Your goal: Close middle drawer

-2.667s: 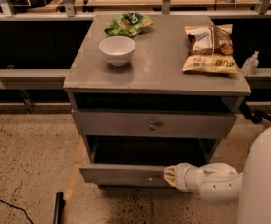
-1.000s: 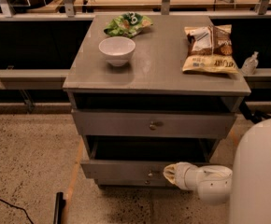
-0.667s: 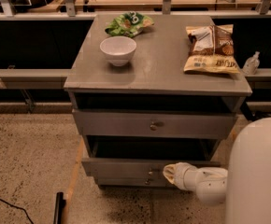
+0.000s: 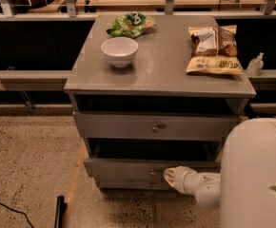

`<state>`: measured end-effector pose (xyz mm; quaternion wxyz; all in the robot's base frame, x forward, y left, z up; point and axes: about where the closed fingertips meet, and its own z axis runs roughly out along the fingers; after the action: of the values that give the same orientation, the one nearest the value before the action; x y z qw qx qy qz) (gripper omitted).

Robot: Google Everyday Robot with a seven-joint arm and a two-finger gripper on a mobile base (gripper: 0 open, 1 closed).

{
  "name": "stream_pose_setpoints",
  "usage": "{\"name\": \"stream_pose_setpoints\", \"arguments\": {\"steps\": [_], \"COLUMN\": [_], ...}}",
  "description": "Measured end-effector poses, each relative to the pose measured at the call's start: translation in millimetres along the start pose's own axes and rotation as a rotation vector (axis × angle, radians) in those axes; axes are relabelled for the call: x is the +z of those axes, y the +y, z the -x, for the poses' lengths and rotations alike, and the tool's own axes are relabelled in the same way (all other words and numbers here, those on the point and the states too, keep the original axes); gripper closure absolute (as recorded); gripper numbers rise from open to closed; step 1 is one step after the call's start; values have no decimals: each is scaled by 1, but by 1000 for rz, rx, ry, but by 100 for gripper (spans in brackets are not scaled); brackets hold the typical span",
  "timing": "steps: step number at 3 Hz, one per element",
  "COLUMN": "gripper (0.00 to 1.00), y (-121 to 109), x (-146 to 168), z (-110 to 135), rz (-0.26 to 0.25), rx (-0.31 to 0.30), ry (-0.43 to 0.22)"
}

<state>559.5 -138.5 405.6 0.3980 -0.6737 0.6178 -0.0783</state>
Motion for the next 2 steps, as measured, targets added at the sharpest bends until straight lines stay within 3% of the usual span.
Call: {"name": "stream_pose_setpoints", "arguments": {"steps": [1,2], "gripper": [100,100], "y": [-10,-10], "x": [15,15], "z": [-5,-6], "rz": [-41,-41], "rx": [-29,-29], "ry": [6,6]}}
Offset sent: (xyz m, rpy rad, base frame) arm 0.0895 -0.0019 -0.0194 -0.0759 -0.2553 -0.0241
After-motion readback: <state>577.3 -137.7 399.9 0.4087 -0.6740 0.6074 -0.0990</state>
